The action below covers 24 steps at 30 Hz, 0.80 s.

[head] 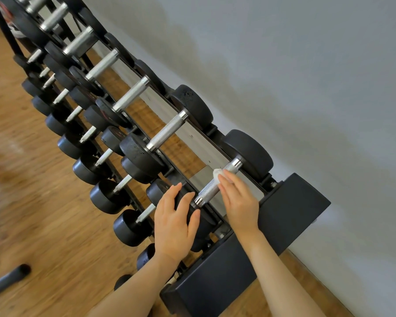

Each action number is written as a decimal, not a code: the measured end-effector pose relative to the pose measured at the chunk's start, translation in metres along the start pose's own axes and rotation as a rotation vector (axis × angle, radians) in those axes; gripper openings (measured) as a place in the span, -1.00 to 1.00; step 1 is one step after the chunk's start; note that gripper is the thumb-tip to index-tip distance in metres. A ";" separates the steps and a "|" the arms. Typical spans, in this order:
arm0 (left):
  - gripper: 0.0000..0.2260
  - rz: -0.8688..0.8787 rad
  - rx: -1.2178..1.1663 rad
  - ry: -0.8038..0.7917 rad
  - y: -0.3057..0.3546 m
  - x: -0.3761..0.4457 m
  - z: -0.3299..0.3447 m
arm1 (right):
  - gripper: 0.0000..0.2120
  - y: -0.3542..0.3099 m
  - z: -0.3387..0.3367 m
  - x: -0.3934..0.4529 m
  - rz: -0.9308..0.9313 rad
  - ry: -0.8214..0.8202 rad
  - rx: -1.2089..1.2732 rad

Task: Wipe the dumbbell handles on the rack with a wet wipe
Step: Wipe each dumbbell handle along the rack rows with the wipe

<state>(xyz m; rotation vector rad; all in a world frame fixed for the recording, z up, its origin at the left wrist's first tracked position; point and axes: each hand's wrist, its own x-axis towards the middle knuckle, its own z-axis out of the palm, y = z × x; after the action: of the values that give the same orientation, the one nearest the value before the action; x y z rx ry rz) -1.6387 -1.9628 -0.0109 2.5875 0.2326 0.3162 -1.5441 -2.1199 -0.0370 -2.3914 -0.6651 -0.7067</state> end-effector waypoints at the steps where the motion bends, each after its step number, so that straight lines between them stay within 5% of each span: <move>1: -0.61 0.001 0.000 0.002 0.000 0.000 0.000 | -0.72 0.000 -0.001 0.002 0.033 0.025 -0.009; 8: -0.61 -0.004 0.010 -0.003 0.000 -0.001 0.000 | -0.76 -0.003 -0.002 0.006 0.051 0.115 -0.144; 24: -0.60 -0.009 0.013 -0.009 -0.001 -0.001 0.000 | -0.74 -0.012 -0.012 0.013 0.210 0.123 0.093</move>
<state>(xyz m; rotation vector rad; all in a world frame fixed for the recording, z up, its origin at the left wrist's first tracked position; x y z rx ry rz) -1.6393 -1.9620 -0.0114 2.5992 0.2435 0.3002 -1.5452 -2.1149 -0.0167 -2.2703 -0.3802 -0.7097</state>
